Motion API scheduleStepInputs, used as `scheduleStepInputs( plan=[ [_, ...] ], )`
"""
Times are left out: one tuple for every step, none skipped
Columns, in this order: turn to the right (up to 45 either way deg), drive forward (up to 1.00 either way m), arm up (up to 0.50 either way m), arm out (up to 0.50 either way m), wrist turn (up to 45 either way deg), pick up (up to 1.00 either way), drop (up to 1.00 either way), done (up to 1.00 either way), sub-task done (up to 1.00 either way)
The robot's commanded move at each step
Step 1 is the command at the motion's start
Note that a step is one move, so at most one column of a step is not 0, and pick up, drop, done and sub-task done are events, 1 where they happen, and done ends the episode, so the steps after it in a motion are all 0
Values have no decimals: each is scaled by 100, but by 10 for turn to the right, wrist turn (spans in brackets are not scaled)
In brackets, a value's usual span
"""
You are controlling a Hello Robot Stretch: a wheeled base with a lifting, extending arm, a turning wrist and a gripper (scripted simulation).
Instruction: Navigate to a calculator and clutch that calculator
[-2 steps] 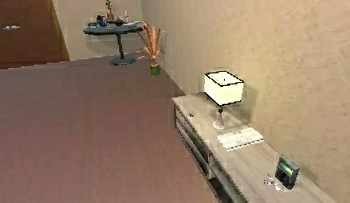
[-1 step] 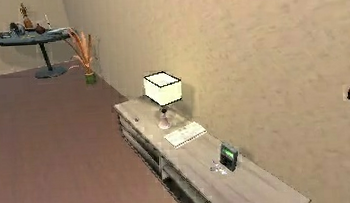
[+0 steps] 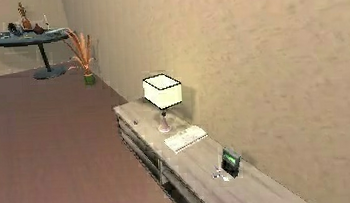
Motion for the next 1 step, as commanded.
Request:
scheduleStepInputs(
  plan=[
    [-450, 0, 0, 0, 0, 0, 0, 0, 0]
  ],
)
